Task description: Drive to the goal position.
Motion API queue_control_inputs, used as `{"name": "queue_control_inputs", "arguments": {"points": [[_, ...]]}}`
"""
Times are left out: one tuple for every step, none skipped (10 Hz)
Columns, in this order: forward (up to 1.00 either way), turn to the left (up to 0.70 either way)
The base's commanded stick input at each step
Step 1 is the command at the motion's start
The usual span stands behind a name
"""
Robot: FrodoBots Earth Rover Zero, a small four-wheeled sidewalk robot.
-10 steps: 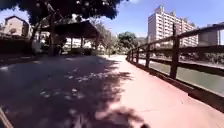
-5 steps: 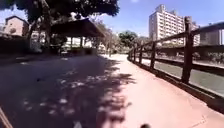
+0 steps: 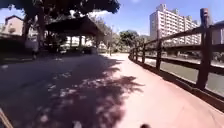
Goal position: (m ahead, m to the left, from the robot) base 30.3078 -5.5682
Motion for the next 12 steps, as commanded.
{"name": "queue_control_inputs", "arguments": {"points": [[0.85,0.00],[0.85,0.00],[0.85,0.00],[0.85,0.00],[0.85,0.00],[0.85,0.00],[0.85,0.00],[0.85,0.00],[0.85,0.00],[0.85,0.00],[0.85,-0.08],[0.85,-0.33]]}}
